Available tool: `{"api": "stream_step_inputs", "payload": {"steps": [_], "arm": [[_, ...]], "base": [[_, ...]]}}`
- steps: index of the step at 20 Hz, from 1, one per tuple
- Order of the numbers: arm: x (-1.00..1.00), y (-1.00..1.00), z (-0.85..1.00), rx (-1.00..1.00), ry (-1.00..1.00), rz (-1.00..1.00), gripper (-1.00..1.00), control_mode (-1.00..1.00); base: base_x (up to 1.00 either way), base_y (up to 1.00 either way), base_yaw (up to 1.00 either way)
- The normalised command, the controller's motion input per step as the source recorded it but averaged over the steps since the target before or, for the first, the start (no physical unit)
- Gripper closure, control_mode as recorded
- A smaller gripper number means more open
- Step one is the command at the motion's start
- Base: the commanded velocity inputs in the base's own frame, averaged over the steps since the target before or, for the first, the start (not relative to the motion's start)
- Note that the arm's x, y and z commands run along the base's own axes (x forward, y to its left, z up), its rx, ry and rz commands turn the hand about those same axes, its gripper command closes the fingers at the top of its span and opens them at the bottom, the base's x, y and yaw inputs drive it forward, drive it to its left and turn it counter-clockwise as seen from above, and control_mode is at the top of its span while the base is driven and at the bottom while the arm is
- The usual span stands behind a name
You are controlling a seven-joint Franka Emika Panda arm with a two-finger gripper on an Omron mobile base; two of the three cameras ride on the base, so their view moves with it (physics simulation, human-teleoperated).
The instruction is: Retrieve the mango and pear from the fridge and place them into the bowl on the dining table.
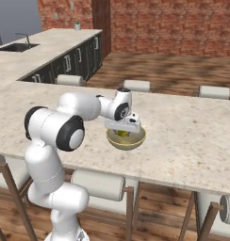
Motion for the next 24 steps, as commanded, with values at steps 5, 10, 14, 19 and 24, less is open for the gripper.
{"api": "stream_step_inputs", "payload": {"steps": [5, 10, 14, 19, 24], "arm": [[0.21, -0.05, -0.22, 0.0, 0.0, 0.0, 1.0, -1.0], [0.25, -0.15, -0.23, 0.0, 0.0, 0.0, -1.0, -1.0], [0.26, -0.18, 0.0, 0.0, 0.0, 0.0, -1.0, -1.0], [0.14, -0.08, 0.04, 0.0, -0.01, 0.0, -1.0, -1.0], [0.0, 0.0, 0.38, 0.0, -0.04, 0.0, -1.0, -1.0]], "base": [[0.0, 0.0, 0.0], [0.0, 0.0, 0.0], [0.0, 0.0, 0.0], [0.0, 0.0, 0.0], [0.0, 0.0, 0.0]]}}
